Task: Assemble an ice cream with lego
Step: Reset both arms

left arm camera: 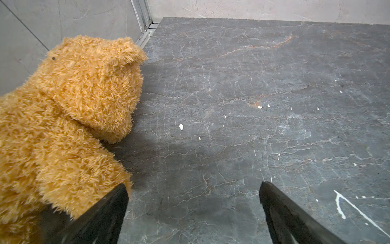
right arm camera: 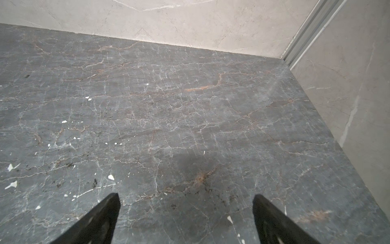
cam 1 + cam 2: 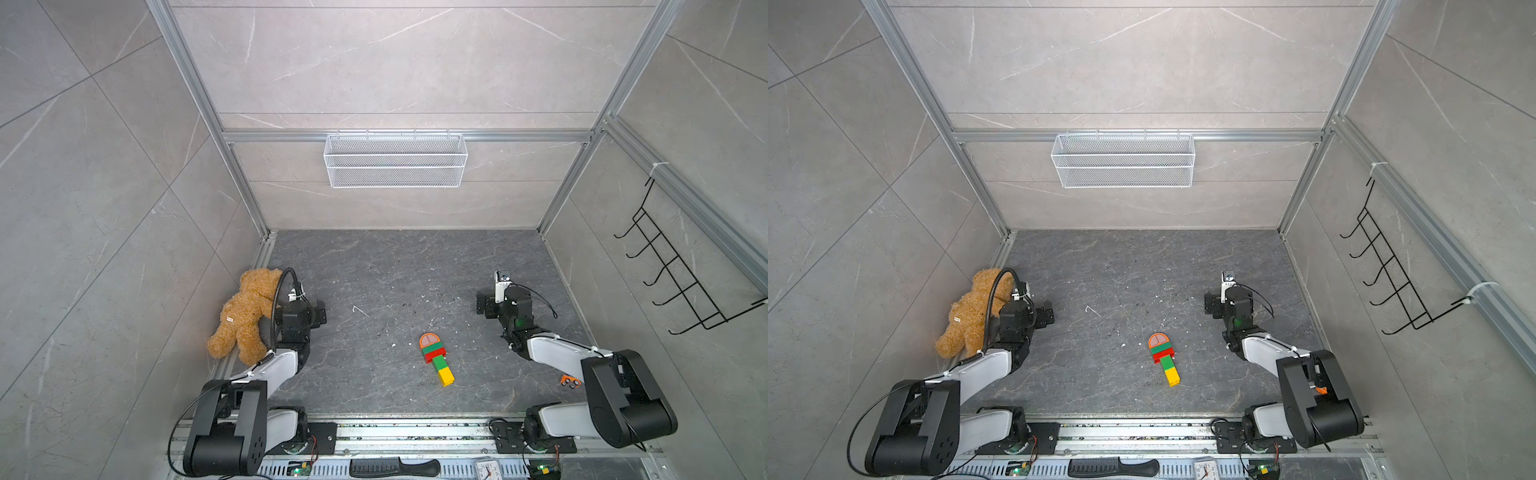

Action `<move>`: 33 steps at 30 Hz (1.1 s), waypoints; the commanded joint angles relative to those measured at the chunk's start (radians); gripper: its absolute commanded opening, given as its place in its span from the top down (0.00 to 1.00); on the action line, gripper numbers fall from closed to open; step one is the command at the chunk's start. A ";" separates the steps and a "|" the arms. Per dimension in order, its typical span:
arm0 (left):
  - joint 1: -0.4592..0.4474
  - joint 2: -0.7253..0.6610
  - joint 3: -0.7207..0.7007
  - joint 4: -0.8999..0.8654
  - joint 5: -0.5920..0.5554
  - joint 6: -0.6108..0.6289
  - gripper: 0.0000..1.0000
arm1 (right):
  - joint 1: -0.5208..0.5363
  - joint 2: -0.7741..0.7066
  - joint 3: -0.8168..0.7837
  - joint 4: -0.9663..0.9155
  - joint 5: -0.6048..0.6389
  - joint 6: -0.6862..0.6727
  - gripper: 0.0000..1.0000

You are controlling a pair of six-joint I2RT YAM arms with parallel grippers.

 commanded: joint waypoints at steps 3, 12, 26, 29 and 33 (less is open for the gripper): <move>0.009 0.084 -0.010 0.249 -0.024 0.057 0.01 | -0.034 0.058 -0.074 0.262 -0.023 0.010 0.00; 0.030 0.181 -0.006 0.330 0.006 0.054 0.01 | -0.061 0.129 -0.178 0.520 -0.063 0.022 0.00; 0.054 0.235 -0.018 0.388 0.020 0.032 0.01 | -0.061 0.125 -0.176 0.509 -0.044 0.022 0.00; 0.054 0.234 -0.017 0.387 0.020 0.031 0.01 | -0.061 0.125 -0.174 0.507 -0.029 0.029 0.00; 0.054 0.234 -0.017 0.385 0.020 0.031 0.01 | -0.062 0.127 -0.161 0.484 -0.005 0.035 0.00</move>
